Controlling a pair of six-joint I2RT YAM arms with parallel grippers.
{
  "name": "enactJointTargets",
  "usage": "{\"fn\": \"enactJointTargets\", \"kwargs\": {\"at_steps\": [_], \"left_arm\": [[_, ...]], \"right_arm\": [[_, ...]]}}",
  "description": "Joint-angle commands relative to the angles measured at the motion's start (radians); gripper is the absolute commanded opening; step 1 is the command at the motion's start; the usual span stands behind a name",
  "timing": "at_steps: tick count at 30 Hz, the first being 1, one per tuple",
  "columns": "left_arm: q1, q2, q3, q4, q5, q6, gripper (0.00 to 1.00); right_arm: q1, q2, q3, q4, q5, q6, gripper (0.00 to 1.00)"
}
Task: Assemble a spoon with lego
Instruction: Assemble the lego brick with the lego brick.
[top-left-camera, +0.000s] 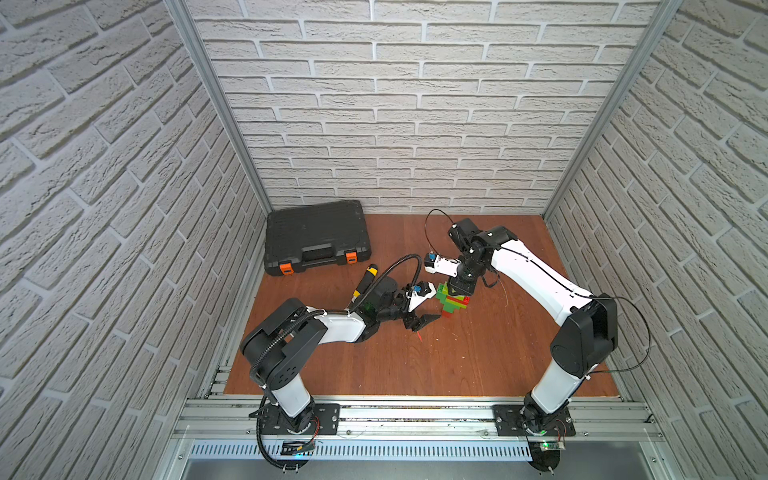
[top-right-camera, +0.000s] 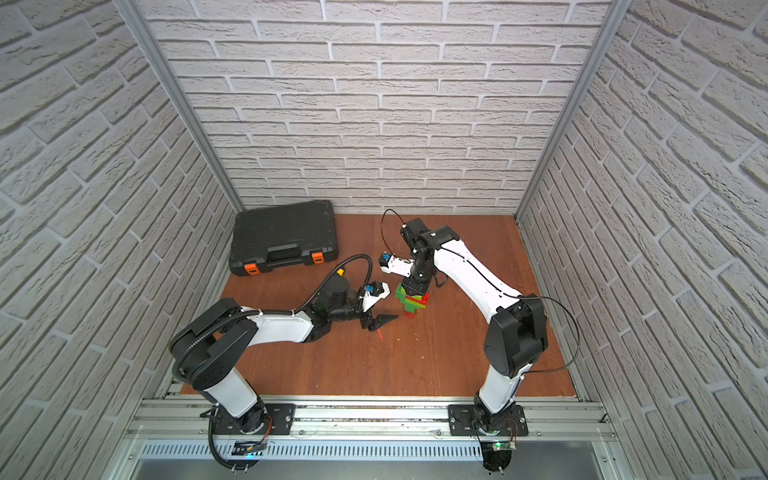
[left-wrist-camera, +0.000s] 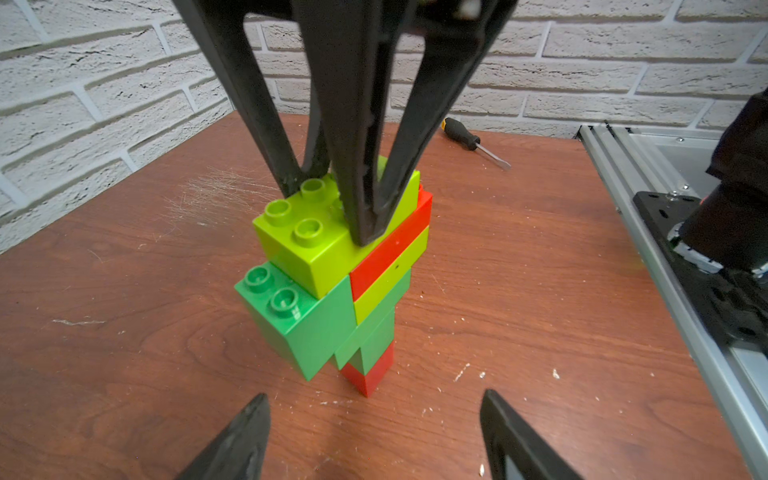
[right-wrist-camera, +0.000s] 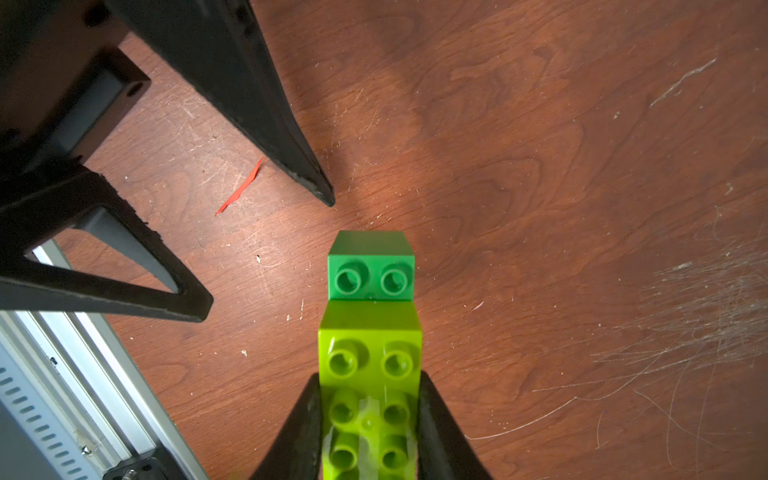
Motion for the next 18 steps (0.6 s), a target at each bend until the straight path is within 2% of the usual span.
{"fn": "enactJointTargets", "kwargs": {"at_steps": [1,11,18], "left_arm": [[-0.005,-0.017,0.003,0.028,0.004,0.016,0.78],[-0.005,-0.034,-0.002,0.004,-0.016,0.021,0.78],[0.017,-0.115,-0.004,-0.141,-0.056,0.061,0.78]], "right_arm": [[0.001,0.05,-0.002,-0.06,-0.022,0.024,0.4],[0.001,0.045,0.0,-0.037,0.027,0.035,0.54],[0.001,0.013,0.0,-0.022,0.014,0.07,0.67]]}}
